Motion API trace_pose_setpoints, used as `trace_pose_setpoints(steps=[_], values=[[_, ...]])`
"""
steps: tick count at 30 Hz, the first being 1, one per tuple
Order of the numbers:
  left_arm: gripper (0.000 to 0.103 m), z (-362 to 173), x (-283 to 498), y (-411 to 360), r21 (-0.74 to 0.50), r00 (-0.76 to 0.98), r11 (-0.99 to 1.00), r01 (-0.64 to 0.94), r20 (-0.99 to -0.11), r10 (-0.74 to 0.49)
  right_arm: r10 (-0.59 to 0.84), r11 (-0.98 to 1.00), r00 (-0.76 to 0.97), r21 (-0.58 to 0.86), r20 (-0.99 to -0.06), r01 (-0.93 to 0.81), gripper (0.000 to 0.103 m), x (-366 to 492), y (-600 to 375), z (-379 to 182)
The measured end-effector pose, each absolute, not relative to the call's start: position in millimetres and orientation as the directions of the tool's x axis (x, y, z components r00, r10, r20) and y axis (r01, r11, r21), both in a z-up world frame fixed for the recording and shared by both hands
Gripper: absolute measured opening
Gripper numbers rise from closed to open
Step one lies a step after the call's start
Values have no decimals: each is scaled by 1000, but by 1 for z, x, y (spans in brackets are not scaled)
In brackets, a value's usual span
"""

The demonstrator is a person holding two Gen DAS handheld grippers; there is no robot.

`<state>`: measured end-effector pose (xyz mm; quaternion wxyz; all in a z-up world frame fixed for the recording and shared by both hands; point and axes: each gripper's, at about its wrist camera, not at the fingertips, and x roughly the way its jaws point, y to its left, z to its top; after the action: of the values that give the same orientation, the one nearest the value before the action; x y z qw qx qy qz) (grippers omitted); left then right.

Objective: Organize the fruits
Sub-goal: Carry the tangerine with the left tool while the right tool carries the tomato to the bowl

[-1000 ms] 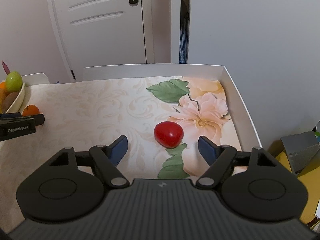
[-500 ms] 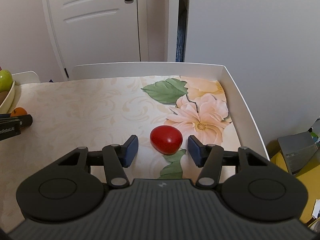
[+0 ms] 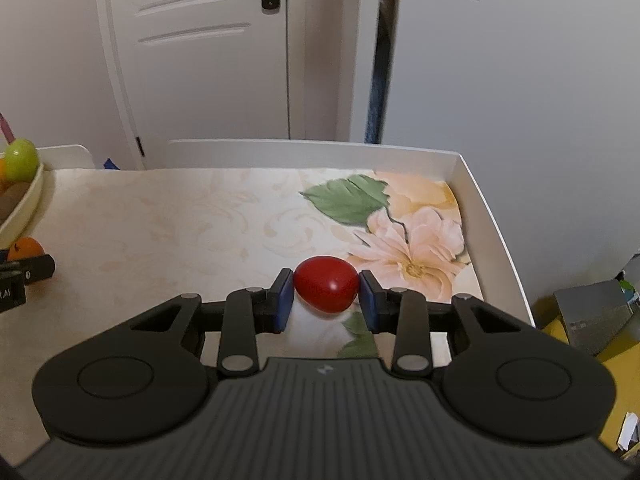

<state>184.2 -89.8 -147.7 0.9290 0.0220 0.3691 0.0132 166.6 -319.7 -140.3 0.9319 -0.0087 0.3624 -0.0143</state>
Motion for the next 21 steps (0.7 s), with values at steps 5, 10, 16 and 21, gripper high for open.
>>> trace_pose_setpoints(steps=[5,10,16,21], values=[[43,-129,166,-85,19,733,999,-32,-679,37,12,1000,749,-14,-662,-28,50,160,-305,-118],[43,-104,148,-73,9,749,998,-60,-660,51,83,995,746,15,-661,-98,50,152,-283,-93],[43,-72,132,-45,11,763,996,-84,-642,72,166,984,731,60,-661,-170,50,143,-248,-63],[43,-51,118,-17,39,773,996,-83,-628,89,210,974,723,76,-658,-214,50,138,-214,-43]])
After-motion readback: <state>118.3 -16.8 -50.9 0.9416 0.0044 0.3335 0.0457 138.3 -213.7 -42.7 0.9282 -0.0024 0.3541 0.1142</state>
